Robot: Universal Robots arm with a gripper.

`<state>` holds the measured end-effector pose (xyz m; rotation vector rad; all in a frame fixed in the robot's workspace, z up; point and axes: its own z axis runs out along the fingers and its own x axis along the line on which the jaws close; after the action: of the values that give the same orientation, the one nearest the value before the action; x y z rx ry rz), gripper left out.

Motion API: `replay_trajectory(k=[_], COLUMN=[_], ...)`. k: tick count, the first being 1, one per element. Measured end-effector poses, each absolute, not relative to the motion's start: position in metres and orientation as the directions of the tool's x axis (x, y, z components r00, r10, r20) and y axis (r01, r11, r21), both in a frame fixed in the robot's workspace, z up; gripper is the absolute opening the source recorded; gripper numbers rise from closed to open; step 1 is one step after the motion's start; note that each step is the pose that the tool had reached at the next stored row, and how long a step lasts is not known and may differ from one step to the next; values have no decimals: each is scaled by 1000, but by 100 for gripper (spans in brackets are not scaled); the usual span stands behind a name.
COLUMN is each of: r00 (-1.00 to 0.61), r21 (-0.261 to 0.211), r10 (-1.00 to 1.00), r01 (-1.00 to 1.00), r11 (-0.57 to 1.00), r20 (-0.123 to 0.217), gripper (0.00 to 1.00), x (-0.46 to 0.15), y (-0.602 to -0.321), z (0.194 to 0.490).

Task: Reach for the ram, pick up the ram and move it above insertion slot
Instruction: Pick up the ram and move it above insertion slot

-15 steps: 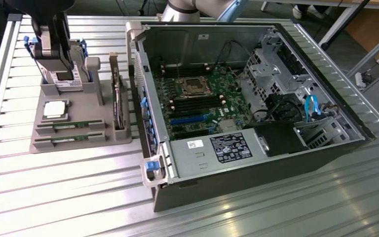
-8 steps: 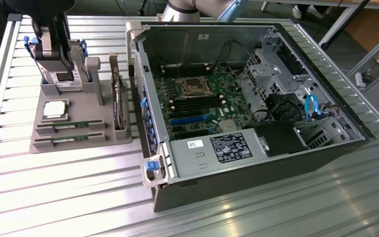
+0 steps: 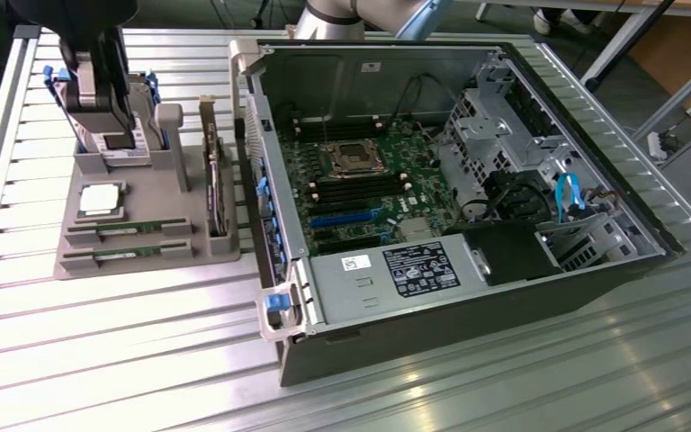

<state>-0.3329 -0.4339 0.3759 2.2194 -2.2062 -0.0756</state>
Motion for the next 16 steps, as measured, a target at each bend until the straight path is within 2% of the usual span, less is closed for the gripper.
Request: replay_trajectory(k=[16], r00=[12], r21=[42], r10=[-1000], r01=[-999], r11=[-13], r20=[-26], gripper=[30], x=[-333], y=[-434], z=[371])
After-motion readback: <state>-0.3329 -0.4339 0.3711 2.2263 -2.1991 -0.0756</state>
